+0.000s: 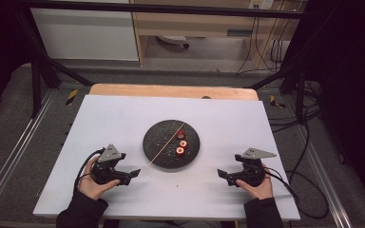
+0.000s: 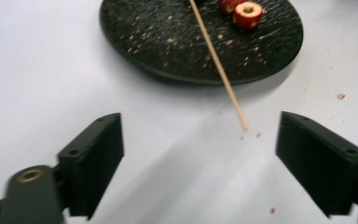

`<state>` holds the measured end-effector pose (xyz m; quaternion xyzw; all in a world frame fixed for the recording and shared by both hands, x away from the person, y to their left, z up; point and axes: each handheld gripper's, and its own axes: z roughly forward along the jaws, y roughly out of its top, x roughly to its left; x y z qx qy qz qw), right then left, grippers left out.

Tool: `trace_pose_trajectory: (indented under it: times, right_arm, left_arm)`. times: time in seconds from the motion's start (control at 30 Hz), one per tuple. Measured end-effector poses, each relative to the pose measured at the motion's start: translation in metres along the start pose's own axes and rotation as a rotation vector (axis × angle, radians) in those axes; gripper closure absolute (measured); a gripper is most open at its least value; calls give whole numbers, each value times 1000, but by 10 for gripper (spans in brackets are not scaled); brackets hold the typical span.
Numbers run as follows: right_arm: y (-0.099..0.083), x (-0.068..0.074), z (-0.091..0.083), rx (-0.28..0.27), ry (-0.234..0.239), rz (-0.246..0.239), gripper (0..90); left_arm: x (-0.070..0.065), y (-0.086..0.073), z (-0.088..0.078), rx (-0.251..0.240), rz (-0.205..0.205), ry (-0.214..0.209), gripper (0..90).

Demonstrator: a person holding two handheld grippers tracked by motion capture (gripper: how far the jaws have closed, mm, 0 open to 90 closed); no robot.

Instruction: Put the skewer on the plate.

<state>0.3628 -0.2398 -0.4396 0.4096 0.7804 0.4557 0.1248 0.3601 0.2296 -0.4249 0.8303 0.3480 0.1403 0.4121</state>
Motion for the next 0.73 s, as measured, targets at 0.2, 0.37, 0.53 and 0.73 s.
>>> trace_pose_trajectory:
  times: [0.2, 0.37, 0.53, 0.73]
  right_arm:
    - [-2, 1, 1, 13, 4, -15, 6]
    - [-3, 2, 2, 25, 8, -30, 6]
    - [-5, 4, 4, 39, 12, -44, 6]
    - [-7, 4, 5, 49, 15, -52, 6]
  left_arm:
    - [11, -18, -11, -27, -25, 15, 54]
    - [14, -31, -14, -21, -28, 37, 37]
    - [16, -36, -13, -14, -34, 42, 34]
    - [15, -35, -11, -9, -24, 31, 34]
